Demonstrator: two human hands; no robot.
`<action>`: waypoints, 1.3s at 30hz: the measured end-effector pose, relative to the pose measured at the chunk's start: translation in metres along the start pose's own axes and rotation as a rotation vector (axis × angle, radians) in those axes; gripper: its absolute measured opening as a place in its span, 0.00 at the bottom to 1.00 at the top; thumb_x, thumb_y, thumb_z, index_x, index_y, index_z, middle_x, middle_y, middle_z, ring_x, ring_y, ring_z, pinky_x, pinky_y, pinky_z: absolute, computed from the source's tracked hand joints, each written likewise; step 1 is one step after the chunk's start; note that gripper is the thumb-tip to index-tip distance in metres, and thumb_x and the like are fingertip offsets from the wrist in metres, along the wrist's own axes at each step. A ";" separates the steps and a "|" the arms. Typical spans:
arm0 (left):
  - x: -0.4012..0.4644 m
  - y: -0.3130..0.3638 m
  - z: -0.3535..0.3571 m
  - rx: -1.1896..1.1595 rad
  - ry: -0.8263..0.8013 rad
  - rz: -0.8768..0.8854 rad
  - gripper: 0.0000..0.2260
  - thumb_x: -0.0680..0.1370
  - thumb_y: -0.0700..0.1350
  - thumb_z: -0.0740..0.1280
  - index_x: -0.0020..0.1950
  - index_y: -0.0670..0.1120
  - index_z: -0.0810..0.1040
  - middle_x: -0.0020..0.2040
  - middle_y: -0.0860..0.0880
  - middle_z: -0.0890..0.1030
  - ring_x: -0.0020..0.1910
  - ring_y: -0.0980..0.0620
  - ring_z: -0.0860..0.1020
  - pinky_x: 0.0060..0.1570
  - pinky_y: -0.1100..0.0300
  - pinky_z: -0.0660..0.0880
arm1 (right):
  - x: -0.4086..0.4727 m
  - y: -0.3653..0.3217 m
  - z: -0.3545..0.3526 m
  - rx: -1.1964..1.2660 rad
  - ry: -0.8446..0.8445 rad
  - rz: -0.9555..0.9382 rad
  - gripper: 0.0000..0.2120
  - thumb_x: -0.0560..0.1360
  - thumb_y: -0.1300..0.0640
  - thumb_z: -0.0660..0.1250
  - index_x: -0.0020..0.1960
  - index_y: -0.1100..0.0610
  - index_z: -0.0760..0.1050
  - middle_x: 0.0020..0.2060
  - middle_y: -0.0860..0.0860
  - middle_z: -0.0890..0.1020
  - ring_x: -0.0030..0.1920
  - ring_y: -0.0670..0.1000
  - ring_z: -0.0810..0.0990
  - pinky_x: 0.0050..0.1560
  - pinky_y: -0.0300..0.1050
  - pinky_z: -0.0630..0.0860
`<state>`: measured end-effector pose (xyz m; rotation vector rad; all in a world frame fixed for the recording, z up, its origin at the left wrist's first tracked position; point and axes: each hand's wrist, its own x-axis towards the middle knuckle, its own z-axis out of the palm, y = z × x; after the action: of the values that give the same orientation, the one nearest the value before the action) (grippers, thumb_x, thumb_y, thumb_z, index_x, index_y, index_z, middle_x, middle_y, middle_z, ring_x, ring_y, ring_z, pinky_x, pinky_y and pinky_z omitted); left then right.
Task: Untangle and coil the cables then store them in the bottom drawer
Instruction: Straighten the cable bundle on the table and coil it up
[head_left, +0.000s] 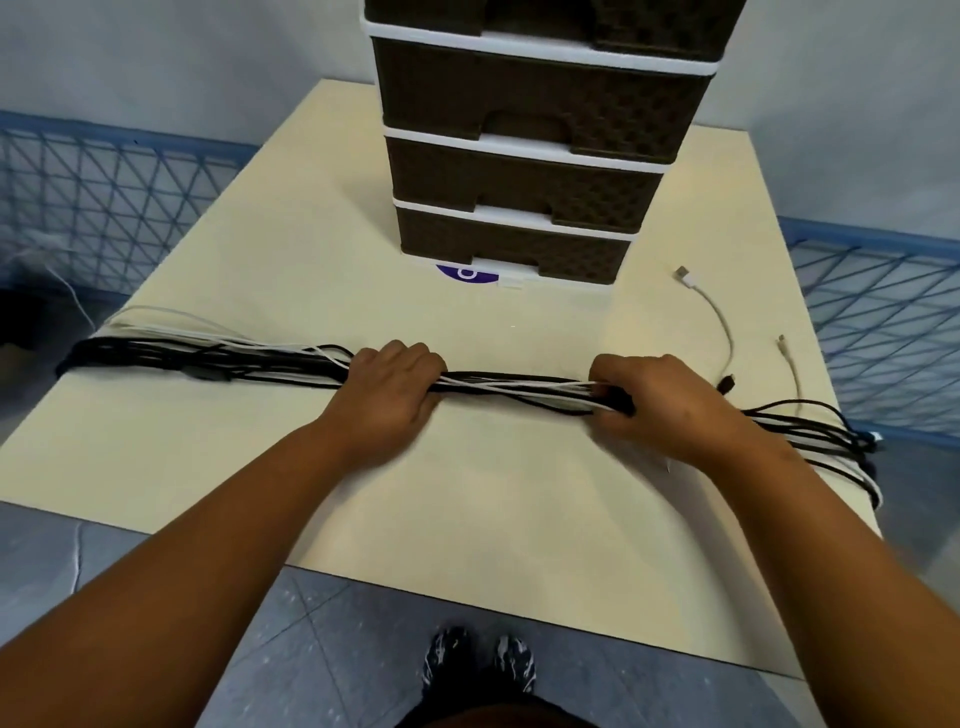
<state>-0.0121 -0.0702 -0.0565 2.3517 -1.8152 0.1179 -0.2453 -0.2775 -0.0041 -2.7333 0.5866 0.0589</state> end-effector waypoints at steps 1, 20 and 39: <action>0.000 0.001 0.000 0.005 0.002 -0.005 0.14 0.77 0.51 0.54 0.51 0.45 0.75 0.45 0.47 0.76 0.43 0.43 0.73 0.42 0.53 0.63 | -0.004 0.004 -0.002 0.026 0.005 0.023 0.10 0.71 0.52 0.70 0.42 0.50 0.68 0.32 0.47 0.75 0.35 0.53 0.74 0.33 0.44 0.67; 0.001 -0.001 0.005 -0.014 0.024 -0.005 0.14 0.76 0.51 0.54 0.51 0.45 0.74 0.45 0.49 0.76 0.44 0.44 0.72 0.43 0.53 0.62 | -0.017 -0.034 -0.018 -0.047 0.085 0.097 0.28 0.72 0.40 0.68 0.69 0.46 0.67 0.66 0.48 0.70 0.66 0.52 0.66 0.64 0.51 0.67; 0.001 -0.043 -0.020 0.120 0.017 0.254 0.13 0.64 0.47 0.76 0.39 0.43 0.75 0.26 0.47 0.74 0.21 0.45 0.71 0.28 0.61 0.56 | 0.047 -0.121 0.080 -0.205 0.374 0.252 0.11 0.72 0.49 0.67 0.44 0.55 0.68 0.26 0.53 0.75 0.28 0.61 0.74 0.28 0.47 0.67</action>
<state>0.0302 -0.0566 -0.0401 2.1744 -2.1473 0.2850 -0.1505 -0.1655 -0.0458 -2.8678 1.0802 -0.3579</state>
